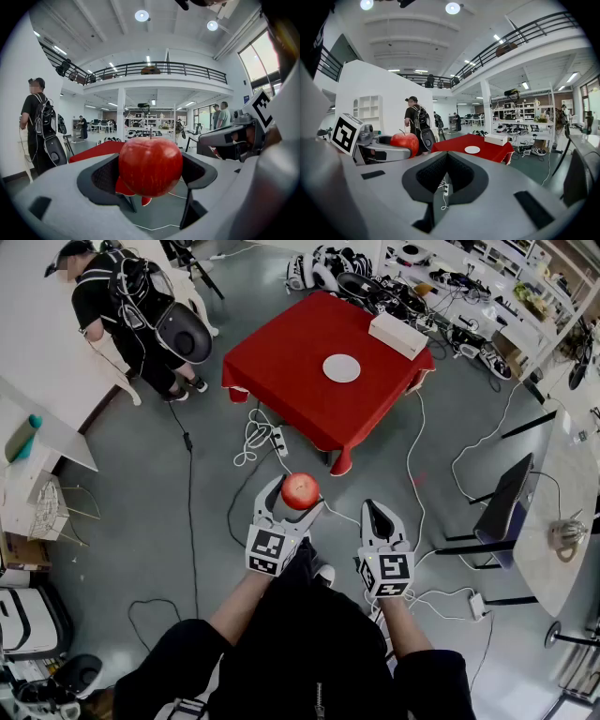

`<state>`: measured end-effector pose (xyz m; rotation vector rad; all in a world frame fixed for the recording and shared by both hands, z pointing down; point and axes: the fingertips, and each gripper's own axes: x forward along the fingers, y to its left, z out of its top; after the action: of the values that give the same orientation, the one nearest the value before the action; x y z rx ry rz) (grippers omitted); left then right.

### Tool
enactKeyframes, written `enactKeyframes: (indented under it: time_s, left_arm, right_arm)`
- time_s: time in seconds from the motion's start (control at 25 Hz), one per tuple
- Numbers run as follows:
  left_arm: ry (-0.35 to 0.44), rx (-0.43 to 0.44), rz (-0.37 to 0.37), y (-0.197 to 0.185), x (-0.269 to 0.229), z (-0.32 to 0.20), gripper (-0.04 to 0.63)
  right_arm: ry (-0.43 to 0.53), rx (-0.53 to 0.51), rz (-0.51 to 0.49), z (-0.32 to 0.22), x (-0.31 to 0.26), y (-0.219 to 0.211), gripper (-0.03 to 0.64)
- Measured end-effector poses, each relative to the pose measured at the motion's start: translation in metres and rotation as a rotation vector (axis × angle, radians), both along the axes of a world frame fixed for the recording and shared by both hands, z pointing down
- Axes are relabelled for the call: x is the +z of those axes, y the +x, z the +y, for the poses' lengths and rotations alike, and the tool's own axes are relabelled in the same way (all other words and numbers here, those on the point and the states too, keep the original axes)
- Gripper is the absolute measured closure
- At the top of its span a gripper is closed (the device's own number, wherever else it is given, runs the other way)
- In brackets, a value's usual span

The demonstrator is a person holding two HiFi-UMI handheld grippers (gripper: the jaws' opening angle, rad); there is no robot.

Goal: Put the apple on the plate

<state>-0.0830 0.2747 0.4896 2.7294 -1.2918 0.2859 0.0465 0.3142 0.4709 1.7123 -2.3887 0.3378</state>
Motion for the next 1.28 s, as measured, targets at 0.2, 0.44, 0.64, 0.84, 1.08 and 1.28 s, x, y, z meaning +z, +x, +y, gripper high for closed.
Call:
enactKeyframes:
  time_s: [0.2, 0.44, 0.64, 0.84, 1.08, 1.28]
  left_arm:
    - [-0.003, -0.001, 0.004, -0.003, 0.000, -0.001, 0.195]
    - [-0.021, -0.014, 0.007, -0.009, 0.004, -0.002, 0.195]
    - [-0.022, -0.022, 0.014, -0.010, 0.003, -0.002, 0.195]
    - [-0.022, -0.023, 0.018, -0.006, 0.001, 0.002, 0.195]
    - [-0.038, -0.011, 0.016, -0.003, 0.006, 0.006, 0.195]
    - [-0.034, -0.008, 0.020, 0.003, 0.004, 0.006, 0.195]
  right_arm:
    - [-0.001, -0.010, 0.004, -0.001, 0.000, -0.006, 0.606]
    - [0.017, 0.010, -0.030, -0.002, -0.003, -0.007, 0.606]
    - [0.009, 0.007, -0.030, -0.001, 0.000, -0.008, 0.606]
    - [-0.010, -0.014, -0.039, 0.002, 0.004, -0.014, 0.605]
    - [-0.019, -0.009, -0.041, 0.008, 0.006, -0.014, 0.606]
    - [-0.021, -0.004, -0.039, 0.010, 0.006, -0.009, 0.606]
